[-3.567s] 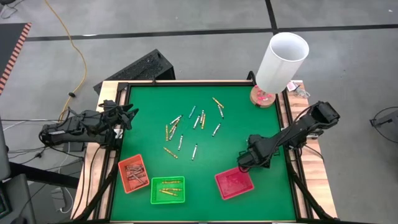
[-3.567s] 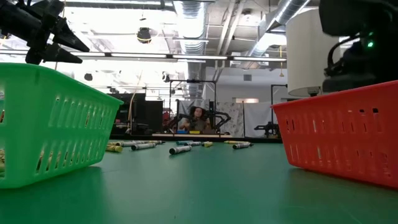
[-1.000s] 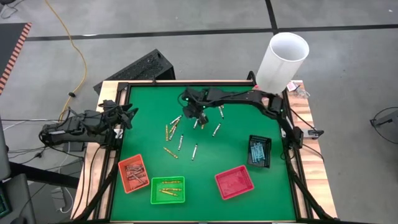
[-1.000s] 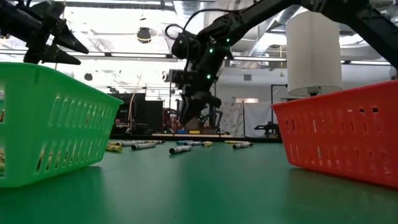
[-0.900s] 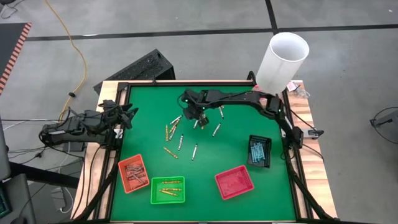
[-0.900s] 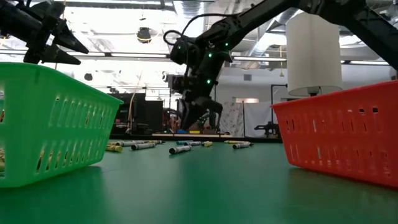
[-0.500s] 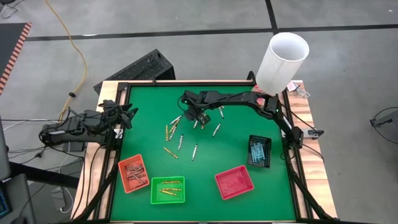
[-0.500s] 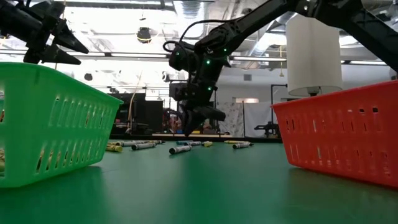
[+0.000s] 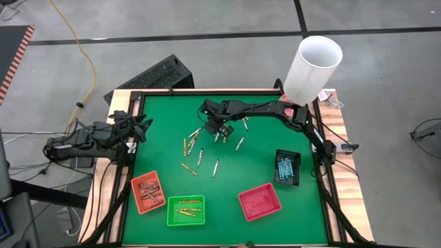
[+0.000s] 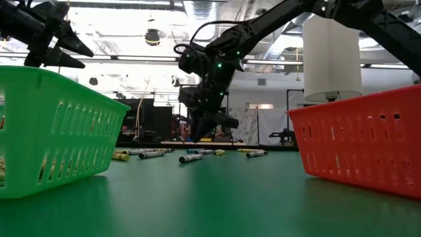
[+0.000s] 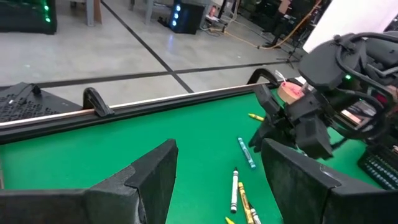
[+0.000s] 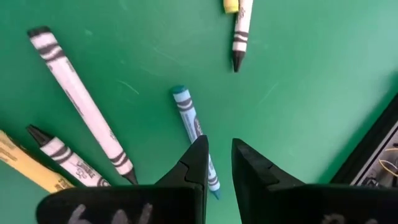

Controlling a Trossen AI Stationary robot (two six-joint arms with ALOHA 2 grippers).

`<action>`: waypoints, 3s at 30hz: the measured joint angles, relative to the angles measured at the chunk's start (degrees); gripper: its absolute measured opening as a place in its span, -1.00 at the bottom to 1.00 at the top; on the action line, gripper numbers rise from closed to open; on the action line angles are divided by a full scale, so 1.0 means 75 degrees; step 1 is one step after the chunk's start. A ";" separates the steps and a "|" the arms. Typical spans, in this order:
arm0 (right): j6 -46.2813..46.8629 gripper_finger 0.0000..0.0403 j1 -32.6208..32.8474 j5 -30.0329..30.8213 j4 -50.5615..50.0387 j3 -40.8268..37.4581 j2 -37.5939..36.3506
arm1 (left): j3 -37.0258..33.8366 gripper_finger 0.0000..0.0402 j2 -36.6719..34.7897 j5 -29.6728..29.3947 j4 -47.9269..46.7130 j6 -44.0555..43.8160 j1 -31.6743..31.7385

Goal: Sort crayons
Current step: Put the blue crayon into the black bin

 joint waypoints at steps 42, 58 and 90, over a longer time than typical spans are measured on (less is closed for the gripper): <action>0.1472 -0.99 0.0137 0.0015 -0.0324 0.0012 0.0411 | 0.0000 0.11 0.0001 -0.0044 -0.0019 0.0000 0.0000; 0.3325 -1.00 0.0171 -0.0472 -0.3038 0.2212 0.0437 | 0.0000 0.11 0.0001 -0.0041 -0.0036 0.0000 0.0000; 1.1401 -1.00 0.2104 0.0332 -0.7387 0.3888 -0.0063 | -0.0003 0.11 -0.0002 0.0034 -0.0045 0.0000 0.0000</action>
